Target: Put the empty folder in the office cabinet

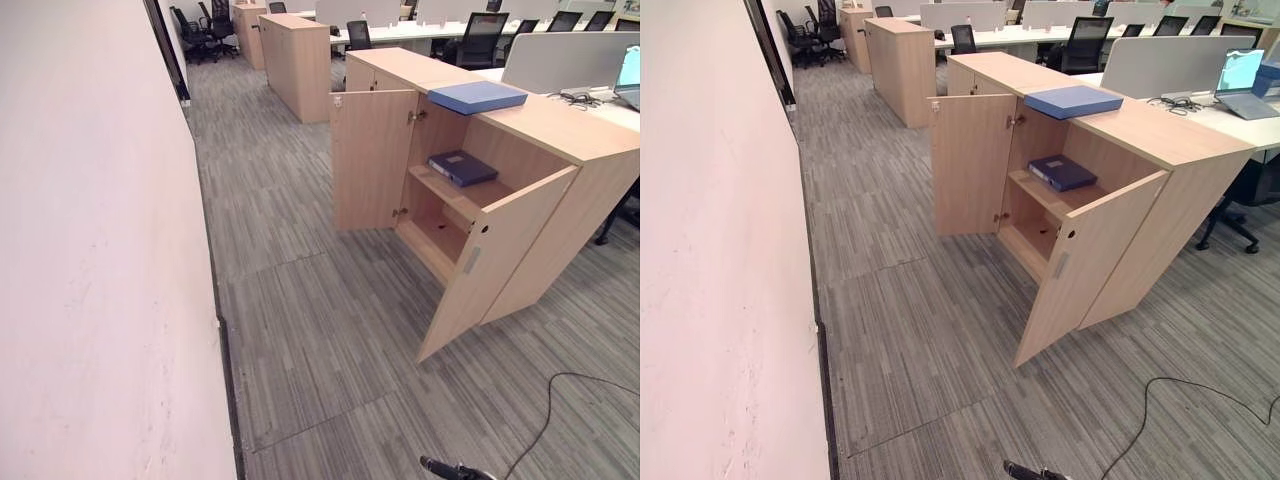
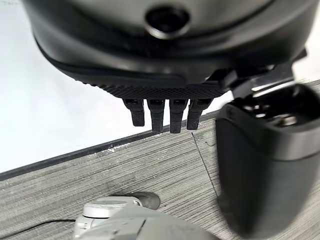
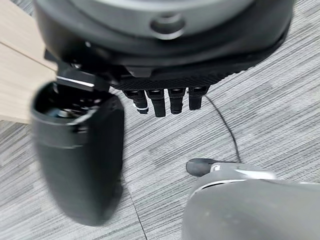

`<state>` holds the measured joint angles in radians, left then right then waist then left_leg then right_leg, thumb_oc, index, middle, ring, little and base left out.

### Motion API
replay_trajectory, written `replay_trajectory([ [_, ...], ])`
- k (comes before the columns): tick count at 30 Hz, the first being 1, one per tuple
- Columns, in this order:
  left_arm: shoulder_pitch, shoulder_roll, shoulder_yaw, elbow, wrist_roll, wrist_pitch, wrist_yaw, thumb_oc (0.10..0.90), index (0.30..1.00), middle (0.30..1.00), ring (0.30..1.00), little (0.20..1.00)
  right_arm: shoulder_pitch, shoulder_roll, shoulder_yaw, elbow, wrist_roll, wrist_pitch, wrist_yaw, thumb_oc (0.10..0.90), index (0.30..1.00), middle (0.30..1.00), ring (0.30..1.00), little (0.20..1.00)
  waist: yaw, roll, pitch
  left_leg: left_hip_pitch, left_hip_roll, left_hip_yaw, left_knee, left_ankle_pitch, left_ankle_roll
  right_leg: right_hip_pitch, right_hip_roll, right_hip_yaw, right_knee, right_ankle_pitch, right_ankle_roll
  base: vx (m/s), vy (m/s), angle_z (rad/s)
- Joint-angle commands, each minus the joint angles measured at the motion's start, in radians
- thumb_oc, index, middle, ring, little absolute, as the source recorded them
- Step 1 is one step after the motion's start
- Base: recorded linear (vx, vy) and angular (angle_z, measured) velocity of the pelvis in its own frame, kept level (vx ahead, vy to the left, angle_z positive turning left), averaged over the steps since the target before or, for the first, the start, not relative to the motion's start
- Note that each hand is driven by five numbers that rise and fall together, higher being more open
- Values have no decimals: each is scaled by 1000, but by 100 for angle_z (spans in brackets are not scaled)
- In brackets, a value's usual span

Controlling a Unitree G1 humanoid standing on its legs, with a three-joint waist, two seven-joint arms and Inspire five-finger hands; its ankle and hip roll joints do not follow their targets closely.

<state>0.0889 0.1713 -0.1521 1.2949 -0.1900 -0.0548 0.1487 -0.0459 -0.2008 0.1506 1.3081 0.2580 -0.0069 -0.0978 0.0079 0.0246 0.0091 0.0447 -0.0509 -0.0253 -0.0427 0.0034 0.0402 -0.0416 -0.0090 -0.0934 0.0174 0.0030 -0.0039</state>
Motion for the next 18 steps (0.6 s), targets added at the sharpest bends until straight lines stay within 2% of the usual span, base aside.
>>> replay_trajectory([
  [1,-58,-7,20,51,23,-32,-8,800,900,900,900,900,-49,-28,17,20,19,-18,-10,800,900,900,900,900,10,-37,31,14,-54,-70,-45,-36,-33,131,10,-26,-105,1,85,0,0,0],
  [8,-58,1,26,46,26,-41,-10,800,900,900,900,900,-43,-23,21,19,19,-24,-4,800,900,900,900,900,12,-40,31,22,-55,-74,-45,-41,-33,139,10,-30,-105,-4,85,0,-1,0],
  [10,-58,-1,19,58,22,-32,-43,800,900,900,900,900,-41,-27,19,16,23,-24,7,800,900,900,900,900,9,-39,31,24,-54,-72,-45,-43,-33,140,10,-29,-105,-4,86,0,0,0],
  [11,-60,-4,7,64,12,-27,-96,800,900,900,900,900,-38,-31,23,15,22,-23,22,800,900,900,900,900,5,-36,30,25,-52,-69,-45,-43,-33,141,11,-27,-105,-5,86,0,0,0],
  [18,-62,8,-2,73,13,-16,-159,800,900,900,900,900,-33,-39,23,-3,30,-21,58,800,900,900,900,900,-4,-31,29,31,-51,-67,-45,-48,-34,146,13,-19,-105,-7,83,0,0,0],
])
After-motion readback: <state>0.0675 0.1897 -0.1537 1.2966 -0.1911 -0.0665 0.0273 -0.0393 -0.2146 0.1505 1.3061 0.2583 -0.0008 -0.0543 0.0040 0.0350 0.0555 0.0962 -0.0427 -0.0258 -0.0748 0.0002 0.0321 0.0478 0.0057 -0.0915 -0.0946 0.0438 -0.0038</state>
